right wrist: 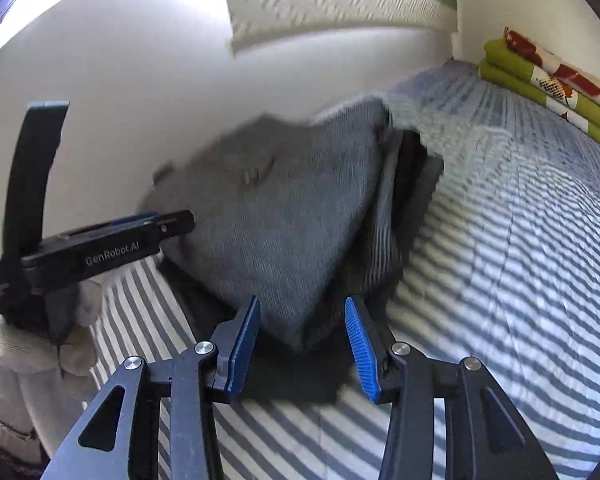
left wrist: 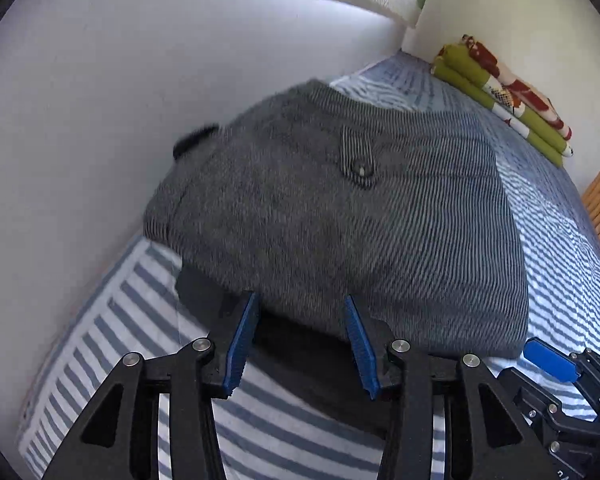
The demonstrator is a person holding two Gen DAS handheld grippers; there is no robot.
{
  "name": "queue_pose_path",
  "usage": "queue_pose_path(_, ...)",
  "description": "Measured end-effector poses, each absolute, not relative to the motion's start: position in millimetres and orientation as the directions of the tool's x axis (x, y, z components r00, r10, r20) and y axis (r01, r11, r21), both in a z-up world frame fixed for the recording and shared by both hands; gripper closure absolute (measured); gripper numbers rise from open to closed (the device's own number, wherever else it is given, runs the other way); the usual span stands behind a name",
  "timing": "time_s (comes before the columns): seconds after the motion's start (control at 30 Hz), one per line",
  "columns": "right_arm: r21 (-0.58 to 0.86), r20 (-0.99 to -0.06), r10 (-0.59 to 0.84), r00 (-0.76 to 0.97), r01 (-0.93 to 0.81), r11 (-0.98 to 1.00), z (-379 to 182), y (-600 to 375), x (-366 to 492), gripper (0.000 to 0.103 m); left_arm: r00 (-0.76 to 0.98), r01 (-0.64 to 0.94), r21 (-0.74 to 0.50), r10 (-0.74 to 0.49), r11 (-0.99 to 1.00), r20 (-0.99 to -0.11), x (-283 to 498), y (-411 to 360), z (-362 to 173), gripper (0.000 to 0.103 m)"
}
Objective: Organize objects
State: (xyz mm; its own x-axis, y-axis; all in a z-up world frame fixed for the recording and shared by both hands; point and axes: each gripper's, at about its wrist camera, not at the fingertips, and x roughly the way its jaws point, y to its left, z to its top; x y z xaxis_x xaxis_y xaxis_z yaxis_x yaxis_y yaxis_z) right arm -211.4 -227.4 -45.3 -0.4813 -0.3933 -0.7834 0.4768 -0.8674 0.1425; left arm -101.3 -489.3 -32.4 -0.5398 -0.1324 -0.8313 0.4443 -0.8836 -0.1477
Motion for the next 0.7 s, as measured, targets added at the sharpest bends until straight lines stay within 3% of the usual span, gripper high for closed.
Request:
queue_pose_path(0.13, 0.140, -0.848, -0.339, -0.406, 0.446, -0.884, -60.8, -201.3, -185.1, 0.062, -0.488, 0.449, -0.124, -0.127, -0.885, -0.863, -80.1, -454.4, -50.3, 0.055)
queue_pose_path(0.33, 0.144, -0.842, -0.334, -0.423, 0.421, -0.896, -39.1, -135.0, -112.4, 0.062, -0.552, 0.421, -0.144, -0.127, -0.895, -0.824, -38.0, -361.9, -23.5, 0.055)
queue_pose_path(0.6, 0.135, -0.793, -0.341, -0.504, 0.402, -0.906, 13.9, -45.9, -1.7, 0.062, -0.666, 0.281, -0.074, -0.139, -0.957, -0.733, 68.5, -211.3, 61.6, 0.055)
queue_pose_path(0.7, 0.125, -0.759, -0.340, -0.555, 0.389, -0.913, 38.7, -12.2, 40.6, 0.062, -0.717, 0.231, -0.069, -0.122, -0.971, -0.686, 122.3, -161.4, 97.2, 0.050)
